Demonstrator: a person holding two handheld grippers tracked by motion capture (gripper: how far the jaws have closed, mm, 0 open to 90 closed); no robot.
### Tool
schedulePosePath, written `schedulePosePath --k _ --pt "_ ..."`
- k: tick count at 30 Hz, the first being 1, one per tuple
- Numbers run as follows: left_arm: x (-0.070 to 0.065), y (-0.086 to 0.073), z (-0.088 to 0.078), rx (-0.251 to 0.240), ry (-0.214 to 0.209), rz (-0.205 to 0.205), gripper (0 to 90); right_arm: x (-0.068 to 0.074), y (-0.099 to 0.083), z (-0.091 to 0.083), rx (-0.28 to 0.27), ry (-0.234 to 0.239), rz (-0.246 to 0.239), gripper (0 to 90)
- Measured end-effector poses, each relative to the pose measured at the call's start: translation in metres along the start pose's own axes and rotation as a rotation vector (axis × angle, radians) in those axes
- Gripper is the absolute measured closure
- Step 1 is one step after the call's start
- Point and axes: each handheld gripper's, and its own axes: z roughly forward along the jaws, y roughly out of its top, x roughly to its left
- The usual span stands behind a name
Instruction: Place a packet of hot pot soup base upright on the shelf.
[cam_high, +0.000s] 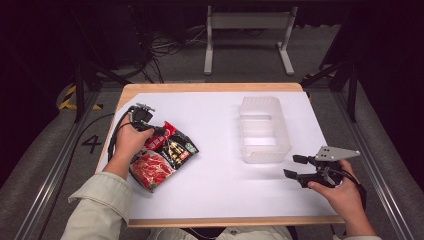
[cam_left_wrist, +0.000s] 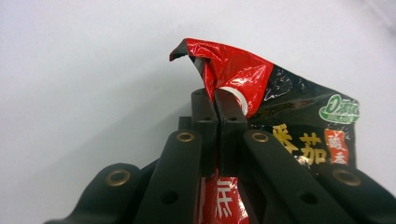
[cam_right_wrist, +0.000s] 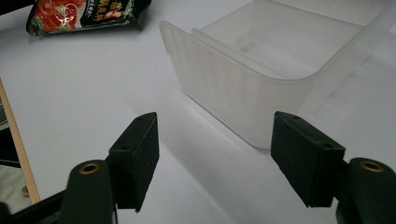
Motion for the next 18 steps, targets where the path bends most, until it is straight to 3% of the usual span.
schedulePosePath --k 8,16,18 --pt "-0.016 0.001 -0.033 -0.053 -0.005 0.031 89.1 0.0 0.001 -0.001 -0.002 0.0 0.0 32.9" --pt "-0.038 0.001 -0.057 -0.119 -0.008 0.111 89.2 0.002 0.003 -0.002 -0.002 -0.002 -0.006 33.0" --pt "-0.043 0.001 -0.062 -0.139 -0.019 0.113 89.2 0.002 0.003 -0.002 -0.002 -0.003 -0.008 33.0"
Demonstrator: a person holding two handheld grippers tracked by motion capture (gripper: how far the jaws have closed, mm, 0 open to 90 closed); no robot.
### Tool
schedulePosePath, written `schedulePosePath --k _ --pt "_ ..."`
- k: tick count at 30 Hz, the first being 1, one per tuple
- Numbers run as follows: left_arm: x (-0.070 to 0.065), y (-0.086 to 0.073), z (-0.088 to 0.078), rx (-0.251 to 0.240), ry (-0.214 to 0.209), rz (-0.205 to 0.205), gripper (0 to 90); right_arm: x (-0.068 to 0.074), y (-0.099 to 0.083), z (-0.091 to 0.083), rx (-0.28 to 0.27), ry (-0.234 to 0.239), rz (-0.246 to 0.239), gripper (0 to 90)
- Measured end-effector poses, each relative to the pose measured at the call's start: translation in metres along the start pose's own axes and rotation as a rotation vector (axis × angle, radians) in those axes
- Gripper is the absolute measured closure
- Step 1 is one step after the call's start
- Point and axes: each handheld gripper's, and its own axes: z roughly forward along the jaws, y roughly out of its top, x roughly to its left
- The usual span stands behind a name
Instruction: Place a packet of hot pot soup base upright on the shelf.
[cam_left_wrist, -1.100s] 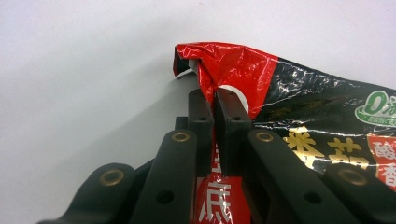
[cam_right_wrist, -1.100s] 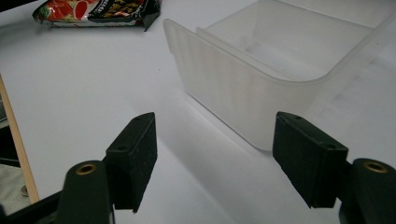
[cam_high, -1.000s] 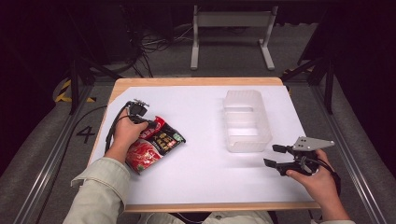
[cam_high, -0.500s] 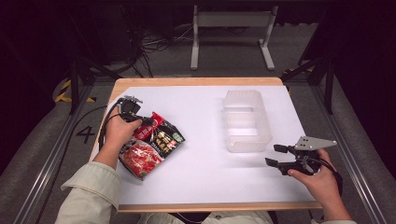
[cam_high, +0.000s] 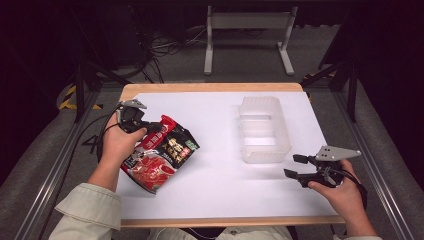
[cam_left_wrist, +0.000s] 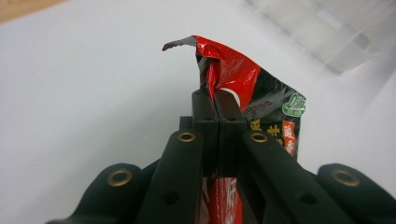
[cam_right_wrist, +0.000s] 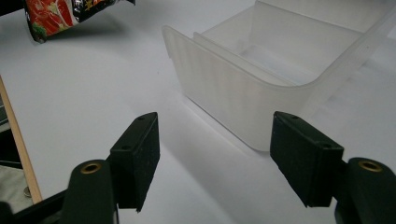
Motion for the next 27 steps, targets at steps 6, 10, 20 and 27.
schedulePosePath --k 6,10,20,27 --pt "-0.019 0.003 -0.015 -0.083 0.011 0.051 89.2 0.002 0.001 0.0 -0.002 0.002 -0.004 33.0" --pt "-0.027 0.004 -0.022 -0.14 0.025 0.075 89.2 0.002 0.002 0.001 0.002 0.002 -0.005 33.0" --pt "-0.047 0.001 -0.036 -0.278 0.032 0.098 89.2 0.004 0.003 0.002 0.003 0.006 -0.012 33.0" --pt "-0.054 -0.013 -0.036 -0.443 0.036 0.071 89.2 0.008 0.004 0.002 -0.001 0.012 -0.026 33.0"
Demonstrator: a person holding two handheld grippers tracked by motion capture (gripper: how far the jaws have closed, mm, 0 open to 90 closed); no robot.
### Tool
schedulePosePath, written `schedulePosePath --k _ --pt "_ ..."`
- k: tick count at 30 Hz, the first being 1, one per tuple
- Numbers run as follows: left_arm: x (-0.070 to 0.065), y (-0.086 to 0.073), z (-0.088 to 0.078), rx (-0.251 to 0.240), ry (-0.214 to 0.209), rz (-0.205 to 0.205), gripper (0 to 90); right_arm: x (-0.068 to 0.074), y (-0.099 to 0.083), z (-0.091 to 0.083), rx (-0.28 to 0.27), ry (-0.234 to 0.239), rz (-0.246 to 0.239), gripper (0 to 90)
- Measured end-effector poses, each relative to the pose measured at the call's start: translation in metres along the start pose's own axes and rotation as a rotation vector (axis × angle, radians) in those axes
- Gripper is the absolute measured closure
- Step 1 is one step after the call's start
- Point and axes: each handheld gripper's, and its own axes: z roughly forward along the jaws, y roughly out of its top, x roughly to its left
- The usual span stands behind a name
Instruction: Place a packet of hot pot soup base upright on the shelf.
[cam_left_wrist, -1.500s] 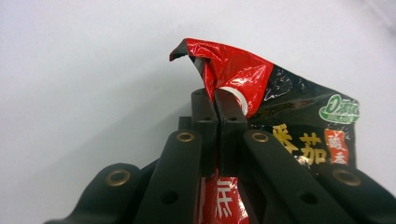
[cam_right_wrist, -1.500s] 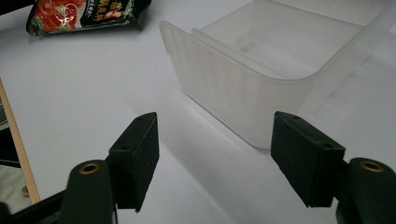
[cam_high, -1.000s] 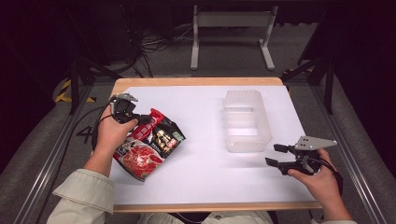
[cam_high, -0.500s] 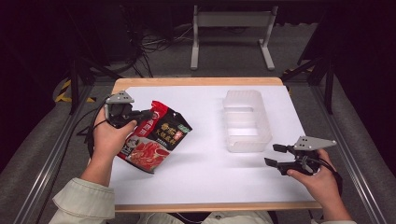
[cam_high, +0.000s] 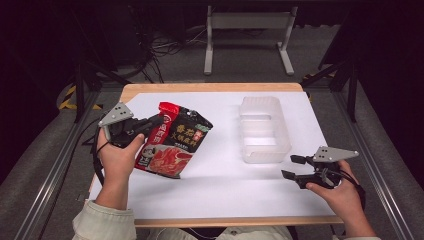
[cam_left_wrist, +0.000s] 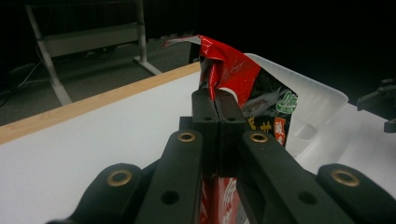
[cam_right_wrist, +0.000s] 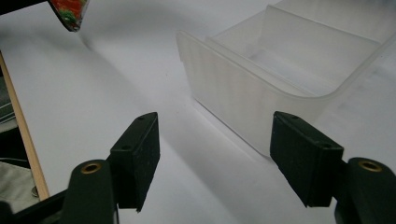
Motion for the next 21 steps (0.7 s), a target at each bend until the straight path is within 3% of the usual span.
schedulePosePath --k 5,11,14,21 --pt "-0.005 0.001 0.0 -0.004 0.023 0.035 89.2 0.001 0.001 0.0 -0.001 0.003 -0.004 33.2" --pt "-0.008 -0.002 -0.001 -0.04 0.04 0.012 89.2 0.006 0.006 -0.001 -0.012 0.014 -0.014 33.7" --pt "-0.011 -0.003 -0.003 -0.079 0.054 0.014 89.2 0.011 0.015 0.0 -0.023 0.035 -0.037 34.8" --pt "-0.022 -0.004 -0.001 -0.086 0.054 0.028 89.1 0.022 0.041 0.008 -0.036 0.082 -0.082 35.8"
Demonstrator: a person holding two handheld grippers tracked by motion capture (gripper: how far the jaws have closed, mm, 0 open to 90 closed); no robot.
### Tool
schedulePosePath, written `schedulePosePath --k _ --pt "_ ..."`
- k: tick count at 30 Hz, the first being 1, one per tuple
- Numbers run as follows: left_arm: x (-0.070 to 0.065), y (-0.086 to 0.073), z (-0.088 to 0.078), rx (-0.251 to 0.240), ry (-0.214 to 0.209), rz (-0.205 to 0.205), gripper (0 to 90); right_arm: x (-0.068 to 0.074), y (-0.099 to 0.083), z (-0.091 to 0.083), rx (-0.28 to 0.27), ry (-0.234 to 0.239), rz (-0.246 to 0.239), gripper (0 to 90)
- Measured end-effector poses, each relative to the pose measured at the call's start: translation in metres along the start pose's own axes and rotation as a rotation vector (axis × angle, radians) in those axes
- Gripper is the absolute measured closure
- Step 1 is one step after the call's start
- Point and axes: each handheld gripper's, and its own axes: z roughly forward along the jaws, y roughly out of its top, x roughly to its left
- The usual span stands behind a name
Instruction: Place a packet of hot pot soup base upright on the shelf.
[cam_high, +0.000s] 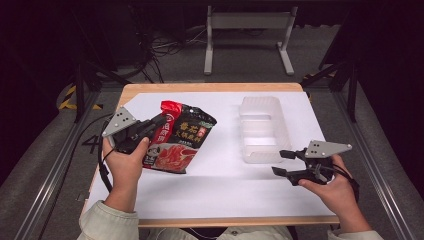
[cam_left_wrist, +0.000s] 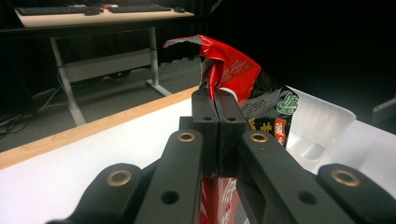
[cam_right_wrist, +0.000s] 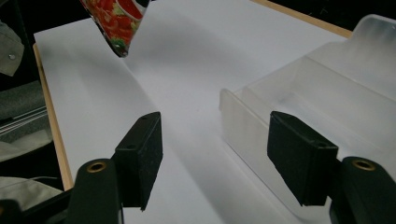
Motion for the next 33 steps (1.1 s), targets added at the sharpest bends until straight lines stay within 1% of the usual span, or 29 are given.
schedulePosePath --k 2,4,5,6,7,8,11,12,16,19,20,24,27,28,33 --pt "-0.003 0.0 0.0 -0.005 0.001 0.005 89.1 0.002 0.008 0.004 -0.004 0.013 -0.01 35.9" --pt "-0.007 0.0 0.0 -0.011 0.01 0.01 89.1 0.003 0.016 0.008 -0.013 0.026 -0.014 35.9" --pt "-0.007 0.0 0.0 -0.011 0.01 0.01 89.1 0.003 0.016 0.008 -0.013 0.026 -0.014 35.9" --pt "-0.009 0.0 -0.001 -0.016 0.016 0.01 89.1 0.003 0.024 0.013 -0.026 0.037 -0.02 35.9" --pt "-0.01 -0.001 -0.001 -0.015 0.019 0.009 89.1 0.003 0.024 0.013 -0.026 0.037 -0.02 35.9" --pt "-0.012 -0.001 -0.001 -0.013 0.023 0.017 89.1 0.004 0.027 0.015 -0.03 0.042 -0.022 35.9" --pt "-0.017 -0.001 -0.002 -0.012 0.03 0.021 89.1 0.005 0.038 0.024 -0.039 0.064 -0.029 36.0" --pt "-0.018 -0.001 -0.003 -0.014 0.033 0.022 89.0 0.005 0.043 0.03 -0.039 0.07 -0.043 35.9" --pt "-0.022 -0.002 -0.005 -0.019 0.035 0.036 89.1 0.008 0.059 0.044 -0.047 0.096 -0.065 35.5" --pt "-0.024 -0.002 -0.007 -0.014 0.035 0.036 89.0 0.011 0.07 0.056 -0.055 0.112 -0.081 35.1" --pt "-0.024 -0.002 -0.007 -0.014 0.035 0.036 89.0 0.011 0.07 0.056 -0.055 0.112 -0.081 35.1" --pt "-0.027 -0.003 -0.01 -0.021 0.043 0.029 89.0 0.013 0.083 0.069 -0.065 0.13 -0.085 34.0" --pt "-0.029 -0.004 -0.012 -0.023 0.044 0.03 89.0 0.013 0.091 0.079 -0.087 0.151 -0.072 32.8" --pt "-0.029 -0.003 -0.012 -0.023 0.044 0.032 89.0 0.013 0.094 0.082 -0.093 0.155 -0.074 32.3" --pt "-0.032 -0.004 -0.01 -0.027 0.03 0.027 89.0 0.017 0.103 0.097 -0.103 0.167 -0.085 31.1"
